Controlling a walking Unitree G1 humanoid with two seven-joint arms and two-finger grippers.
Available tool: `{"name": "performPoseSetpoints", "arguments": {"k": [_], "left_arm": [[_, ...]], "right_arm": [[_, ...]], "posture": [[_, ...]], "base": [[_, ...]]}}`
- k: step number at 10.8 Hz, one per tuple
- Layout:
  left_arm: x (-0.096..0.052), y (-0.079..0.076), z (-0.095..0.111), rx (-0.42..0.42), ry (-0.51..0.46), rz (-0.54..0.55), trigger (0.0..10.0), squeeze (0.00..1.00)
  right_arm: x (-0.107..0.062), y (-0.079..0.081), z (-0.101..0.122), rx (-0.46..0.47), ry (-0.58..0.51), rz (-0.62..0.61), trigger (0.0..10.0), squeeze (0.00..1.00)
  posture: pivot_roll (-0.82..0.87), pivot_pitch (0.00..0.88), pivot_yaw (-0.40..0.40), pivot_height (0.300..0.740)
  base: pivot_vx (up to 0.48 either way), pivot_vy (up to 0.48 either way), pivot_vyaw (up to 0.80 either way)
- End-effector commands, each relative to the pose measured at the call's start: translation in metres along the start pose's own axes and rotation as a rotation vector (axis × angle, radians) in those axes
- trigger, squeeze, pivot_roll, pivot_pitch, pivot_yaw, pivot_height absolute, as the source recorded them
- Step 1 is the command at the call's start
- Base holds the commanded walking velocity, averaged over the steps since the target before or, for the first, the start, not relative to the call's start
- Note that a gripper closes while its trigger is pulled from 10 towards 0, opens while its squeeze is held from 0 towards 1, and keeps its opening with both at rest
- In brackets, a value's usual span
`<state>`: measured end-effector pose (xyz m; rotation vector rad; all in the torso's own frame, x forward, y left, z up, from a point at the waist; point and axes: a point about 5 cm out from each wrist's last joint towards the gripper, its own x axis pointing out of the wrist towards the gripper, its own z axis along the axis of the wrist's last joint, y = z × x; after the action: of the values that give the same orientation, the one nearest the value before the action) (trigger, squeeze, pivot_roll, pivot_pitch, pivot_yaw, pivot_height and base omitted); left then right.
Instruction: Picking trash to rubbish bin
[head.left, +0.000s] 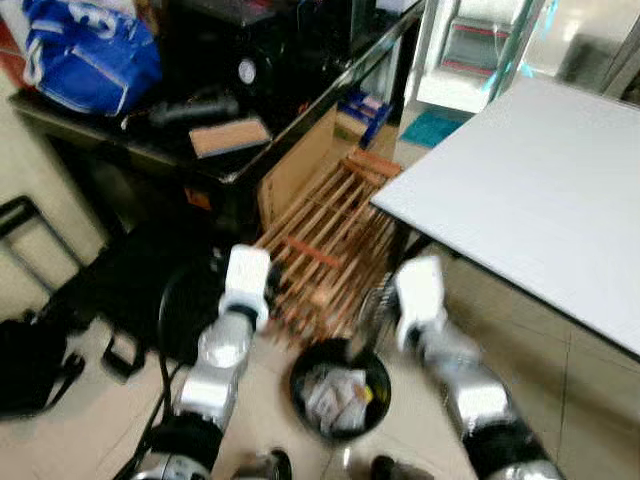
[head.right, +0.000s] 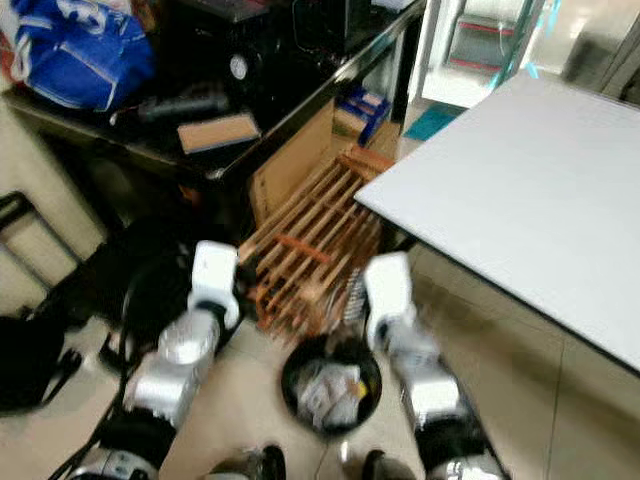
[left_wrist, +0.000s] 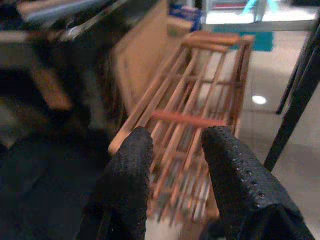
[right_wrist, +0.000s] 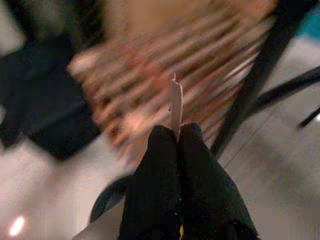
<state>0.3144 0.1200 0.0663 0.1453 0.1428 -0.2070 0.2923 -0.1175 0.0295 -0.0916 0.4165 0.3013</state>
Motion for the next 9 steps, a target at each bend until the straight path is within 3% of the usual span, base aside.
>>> {"name": "performPoseSetpoints", "arguments": {"k": [1, 2, 3, 4, 7, 9], "left_arm": [[-0.004, -0.001, -0.01, 0.006, 0.03, -0.019, 10.0, 0.0], [-0.004, -0.012, -0.017, 0.001, 0.058, -0.061, 10.0, 0.0], [-0.003, -0.033, -0.026, -0.019, 0.096, -0.122, 10.0, 0.0], [-0.001, -0.041, -0.025, -0.024, 0.098, -0.134, 10.0, 0.0], [0.004, -0.045, -0.021, -0.054, 0.086, -0.13, 10.0, 0.0], [0.002, -0.046, -0.027, -0.064, 0.1, -0.133, 10.0, 0.0]], "right_arm": [[0.002, 0.006, -0.001, -0.022, 0.018, 0.041, 10.0, 0.0], [0.001, 0.013, -0.014, -0.033, 0.061, 0.074, 10.0, 0.0], [0.001, 0.026, -0.032, -0.047, 0.129, 0.13, 10.0, 0.0], [0.001, 0.033, -0.035, -0.049, 0.139, 0.147, 10.0, 0.0], [0.002, 0.044, -0.041, -0.008, 0.145, 0.157, 10.0, 0.0], [0.001, 0.04, -0.048, 0.001, 0.169, 0.124, 10.0, 0.0]], "posture": [[-0.01, 0.177, 0.027, 0.74], [0.0, 0.203, 0.021, 0.74], [0.0, 0.237, 0.009, 0.74], [0.0, 0.267, 0.001, 0.74], [0.01, 0.3, -0.01, 0.74], [0.01, 0.312, -0.015, 0.74]], "base": [[0.0, 0.0, 0.0], [0.0, 0.0, 0.0], [0.0, 0.0, 0.0], [0.0, 0.0, 0.0], [0.0, 0.0, 0.0], [0.0, 0.0, 0.0]]}}
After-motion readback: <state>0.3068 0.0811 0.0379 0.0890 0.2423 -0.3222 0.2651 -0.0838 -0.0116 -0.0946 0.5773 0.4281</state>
